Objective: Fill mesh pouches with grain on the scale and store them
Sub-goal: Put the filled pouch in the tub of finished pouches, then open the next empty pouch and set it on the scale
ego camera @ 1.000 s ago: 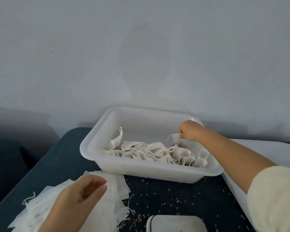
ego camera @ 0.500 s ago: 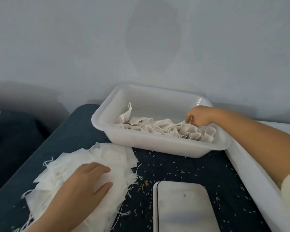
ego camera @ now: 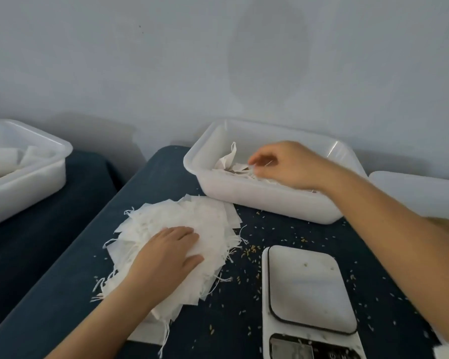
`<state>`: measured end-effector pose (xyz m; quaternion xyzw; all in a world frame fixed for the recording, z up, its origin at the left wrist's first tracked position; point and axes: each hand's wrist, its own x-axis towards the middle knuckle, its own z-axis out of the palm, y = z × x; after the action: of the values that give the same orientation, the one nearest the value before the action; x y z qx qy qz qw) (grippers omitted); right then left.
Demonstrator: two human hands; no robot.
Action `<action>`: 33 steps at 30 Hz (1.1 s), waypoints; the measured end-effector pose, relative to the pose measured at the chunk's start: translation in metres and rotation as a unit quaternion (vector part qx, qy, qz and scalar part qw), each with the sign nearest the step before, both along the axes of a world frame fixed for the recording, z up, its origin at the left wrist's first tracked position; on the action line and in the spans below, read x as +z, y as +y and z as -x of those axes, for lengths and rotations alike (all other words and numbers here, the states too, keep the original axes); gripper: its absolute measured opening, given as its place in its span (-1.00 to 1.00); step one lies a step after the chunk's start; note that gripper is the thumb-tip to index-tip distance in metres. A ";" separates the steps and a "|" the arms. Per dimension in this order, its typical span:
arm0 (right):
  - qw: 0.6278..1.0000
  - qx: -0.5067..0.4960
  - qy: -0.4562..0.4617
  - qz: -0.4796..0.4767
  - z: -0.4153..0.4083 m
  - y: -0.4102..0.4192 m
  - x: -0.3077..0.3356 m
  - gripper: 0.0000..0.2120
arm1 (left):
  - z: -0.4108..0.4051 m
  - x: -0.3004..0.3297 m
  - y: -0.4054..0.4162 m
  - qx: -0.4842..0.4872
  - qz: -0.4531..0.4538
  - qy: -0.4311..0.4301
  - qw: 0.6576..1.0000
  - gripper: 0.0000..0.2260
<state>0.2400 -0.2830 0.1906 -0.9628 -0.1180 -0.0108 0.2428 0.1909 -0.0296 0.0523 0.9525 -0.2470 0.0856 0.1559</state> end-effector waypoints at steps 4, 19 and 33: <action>0.992 0.068 0.105 0.006 0.031 0.045 -0.038 -0.76 | 0.006 0.000 0.011 0.001 0.003 0.064 0.998 -0.21; 0.953 -0.080 0.214 -0.200 0.049 0.098 -0.092 -0.46 | 0.024 0.002 0.023 -0.010 0.079 0.005 0.997 -0.67; 0.904 -0.058 0.201 -0.373 0.053 0.095 -0.066 -0.95 | 0.025 0.025 0.014 0.007 0.274 0.007 0.962 -0.70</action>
<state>0.1865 -0.1881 0.1248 -0.7889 0.0018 0.1254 0.6016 0.1663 -0.0155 0.0776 0.8759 -0.2059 0.1442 0.4119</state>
